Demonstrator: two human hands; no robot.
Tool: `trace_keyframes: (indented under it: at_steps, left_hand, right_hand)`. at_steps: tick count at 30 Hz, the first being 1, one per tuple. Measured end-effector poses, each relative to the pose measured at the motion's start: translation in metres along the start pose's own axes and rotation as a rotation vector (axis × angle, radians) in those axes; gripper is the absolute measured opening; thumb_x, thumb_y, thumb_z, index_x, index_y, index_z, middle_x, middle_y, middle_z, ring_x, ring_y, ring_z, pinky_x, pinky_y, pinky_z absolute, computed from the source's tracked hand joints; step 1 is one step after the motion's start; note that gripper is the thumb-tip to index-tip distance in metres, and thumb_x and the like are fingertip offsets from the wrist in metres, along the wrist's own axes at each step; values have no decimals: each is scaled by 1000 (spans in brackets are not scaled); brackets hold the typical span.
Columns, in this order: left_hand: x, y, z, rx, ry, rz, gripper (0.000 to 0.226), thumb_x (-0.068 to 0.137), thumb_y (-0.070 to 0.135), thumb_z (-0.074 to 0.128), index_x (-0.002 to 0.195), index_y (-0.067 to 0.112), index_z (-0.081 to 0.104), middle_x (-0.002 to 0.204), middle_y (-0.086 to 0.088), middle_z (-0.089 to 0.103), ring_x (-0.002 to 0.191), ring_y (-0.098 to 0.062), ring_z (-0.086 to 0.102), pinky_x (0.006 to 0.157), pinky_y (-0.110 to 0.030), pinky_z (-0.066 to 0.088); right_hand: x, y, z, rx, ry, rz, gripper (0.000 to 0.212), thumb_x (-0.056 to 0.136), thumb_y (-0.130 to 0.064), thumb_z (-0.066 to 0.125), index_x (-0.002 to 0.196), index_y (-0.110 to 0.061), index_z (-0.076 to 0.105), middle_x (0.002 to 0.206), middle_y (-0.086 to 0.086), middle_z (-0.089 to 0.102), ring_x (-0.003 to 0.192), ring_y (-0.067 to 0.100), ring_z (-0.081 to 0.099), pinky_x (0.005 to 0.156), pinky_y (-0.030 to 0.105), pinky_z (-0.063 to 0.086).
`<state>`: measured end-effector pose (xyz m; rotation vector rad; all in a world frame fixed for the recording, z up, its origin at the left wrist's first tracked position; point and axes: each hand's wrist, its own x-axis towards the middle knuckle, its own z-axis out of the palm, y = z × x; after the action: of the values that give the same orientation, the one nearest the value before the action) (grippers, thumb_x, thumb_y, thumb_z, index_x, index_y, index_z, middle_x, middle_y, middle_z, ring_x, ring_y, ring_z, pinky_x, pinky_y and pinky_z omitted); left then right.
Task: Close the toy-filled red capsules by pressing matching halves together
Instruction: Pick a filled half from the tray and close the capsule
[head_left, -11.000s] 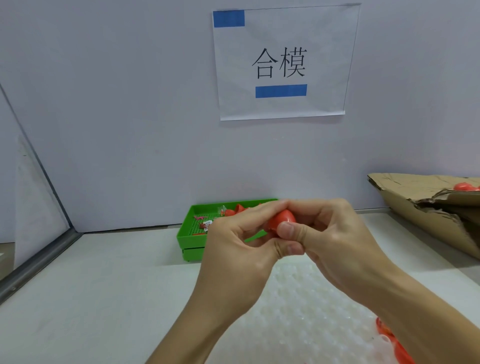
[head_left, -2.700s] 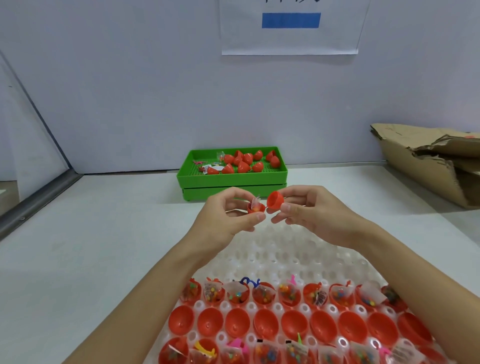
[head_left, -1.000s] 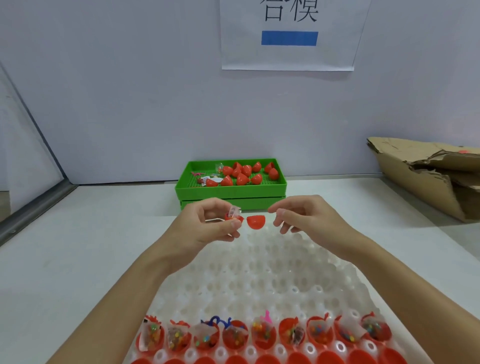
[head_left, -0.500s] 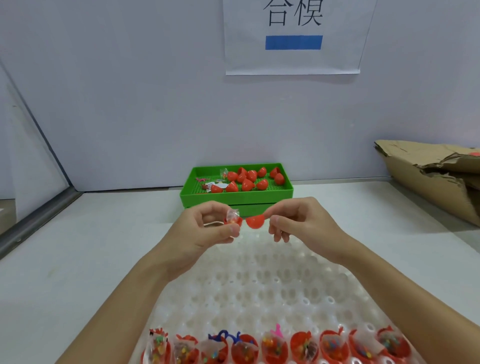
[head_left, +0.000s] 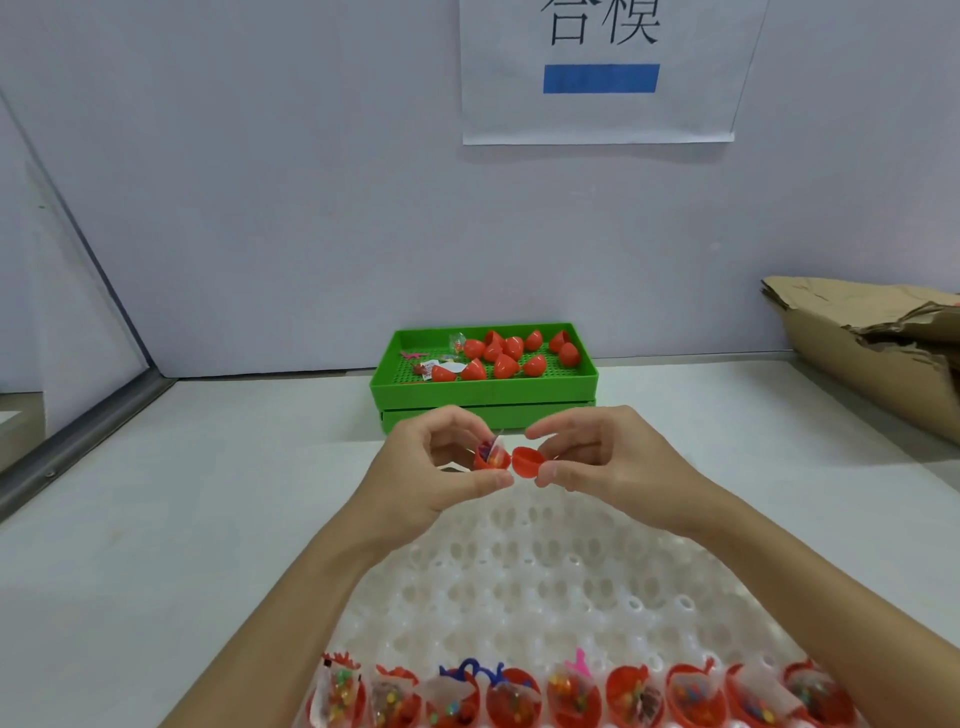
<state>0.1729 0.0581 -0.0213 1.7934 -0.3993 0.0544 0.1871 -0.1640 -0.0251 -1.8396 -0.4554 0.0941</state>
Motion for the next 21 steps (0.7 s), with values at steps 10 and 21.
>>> trace_keyframes:
  at_steps: [10,21]
  left_hand:
    - [2,-4,0,39,14,-30,33,69,13,89,95,15,68,88,1,74,79,-17,72,77,-25,58]
    - [5,-6,1,88,-35,7,35,68,9,89,97,16,72,91,-5,74,80,-14,70,74,-21,55]
  right_hand:
    - [2,7,-1,-77,16,-99,21,85,-8,77,103,-19,75,97,-5,77,90,12,73,80,23,58]
    - [3,7,0,12,-22,-114,25,83,-10,79,106,-18,72,97,-3,78,82,18,75,73,21,56]
